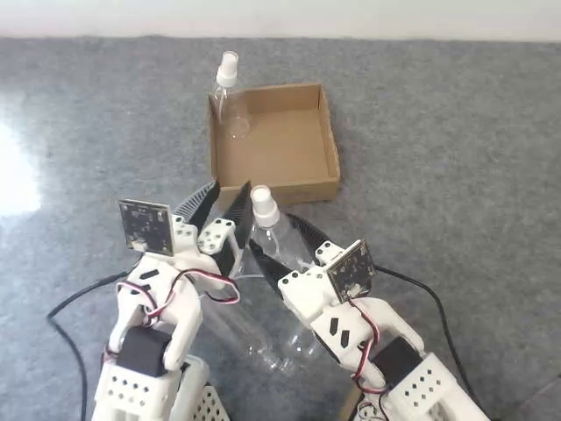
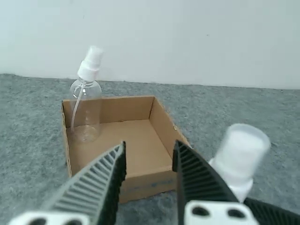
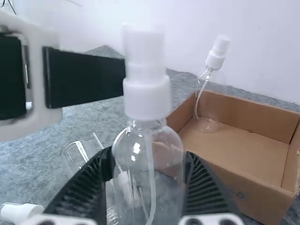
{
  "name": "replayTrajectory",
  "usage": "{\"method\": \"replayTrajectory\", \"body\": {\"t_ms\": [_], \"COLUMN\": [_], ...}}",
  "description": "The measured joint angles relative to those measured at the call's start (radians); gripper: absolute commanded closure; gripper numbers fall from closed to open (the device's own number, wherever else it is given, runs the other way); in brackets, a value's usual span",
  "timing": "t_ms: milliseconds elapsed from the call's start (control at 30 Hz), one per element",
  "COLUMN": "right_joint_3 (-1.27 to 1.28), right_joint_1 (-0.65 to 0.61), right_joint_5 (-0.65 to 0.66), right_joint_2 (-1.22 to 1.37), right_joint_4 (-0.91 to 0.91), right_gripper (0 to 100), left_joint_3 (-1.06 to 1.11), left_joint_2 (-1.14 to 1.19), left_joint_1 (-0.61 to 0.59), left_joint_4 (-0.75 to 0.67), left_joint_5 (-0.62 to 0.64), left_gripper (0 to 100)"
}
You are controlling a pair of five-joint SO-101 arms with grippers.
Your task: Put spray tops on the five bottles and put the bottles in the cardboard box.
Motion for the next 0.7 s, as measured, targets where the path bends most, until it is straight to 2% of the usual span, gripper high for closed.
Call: {"method": "replayTrajectory", "body": {"t_ms": [400,700], "right_joint_3": [0.000,0.000], "right_joint_1": [0.003,0.005], "right_joint_5": [-0.002,-0.002], "right_joint_2": [0.002,0.002], "right_joint_4": [0.000,0.000], "right_gripper": [97.0,97.0], "left_joint_3": [-0.003,-0.003], "left_joint_2": [-0.011,-0.011], "left_joint_1": [0.092,0.100], "left_joint_4": [0.011,0.015], "left_joint_5": [-0.060,-0.100], "left_gripper": [84,84]}}
